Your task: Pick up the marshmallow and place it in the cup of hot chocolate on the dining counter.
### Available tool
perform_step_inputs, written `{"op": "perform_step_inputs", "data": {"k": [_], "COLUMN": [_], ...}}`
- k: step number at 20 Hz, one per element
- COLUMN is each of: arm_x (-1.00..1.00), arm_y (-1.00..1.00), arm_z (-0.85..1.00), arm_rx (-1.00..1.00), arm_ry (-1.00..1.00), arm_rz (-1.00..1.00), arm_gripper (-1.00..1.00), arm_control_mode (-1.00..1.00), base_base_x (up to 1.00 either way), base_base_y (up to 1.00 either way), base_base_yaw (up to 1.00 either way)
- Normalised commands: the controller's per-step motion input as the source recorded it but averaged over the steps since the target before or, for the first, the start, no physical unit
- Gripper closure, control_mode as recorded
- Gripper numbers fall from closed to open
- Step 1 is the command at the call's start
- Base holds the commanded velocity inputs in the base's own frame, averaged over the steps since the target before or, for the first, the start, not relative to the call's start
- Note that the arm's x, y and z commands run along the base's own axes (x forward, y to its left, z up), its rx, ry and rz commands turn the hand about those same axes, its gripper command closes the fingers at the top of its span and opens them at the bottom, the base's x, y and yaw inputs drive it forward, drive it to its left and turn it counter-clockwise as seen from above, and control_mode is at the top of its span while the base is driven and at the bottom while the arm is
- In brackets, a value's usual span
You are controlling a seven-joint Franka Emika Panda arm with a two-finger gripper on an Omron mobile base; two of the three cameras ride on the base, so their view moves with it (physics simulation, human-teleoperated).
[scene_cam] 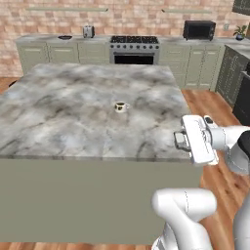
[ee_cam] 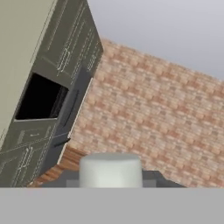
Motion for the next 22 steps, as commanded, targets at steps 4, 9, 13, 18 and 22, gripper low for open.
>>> {"op": "perform_step_inputs", "data": {"k": [4, 9, 13, 18, 22], "arm_x": [0.00, 0.00, 0.00, 0.00, 0.00], "arm_y": [0.00, 0.00, 0.00, 0.00, 0.00], "arm_z": [0.00, 0.00, 0.00, 0.00, 0.00], "arm_rx": [0.00, 0.00, 0.00, 0.00, 0.00], "arm_ry": [0.00, 0.00, 0.00, 0.00, 0.00], "arm_rz": [0.00, 0.00, 0.00, 0.00, 0.00], "arm_gripper": [1.00, 1.00, 1.00, 1.00, 1.00], "arm_control_mode": [1.00, 1.00, 1.00, 1.00, 1.00], "base_base_x": [0.17, 0.64, 0.98, 0.95, 0.48], "base_base_y": [0.86, 0.02, 0.00, 0.20, 0.62], "base_base_yaw": [-0.08, -0.09, -0.01, -0.01, -0.05]}}
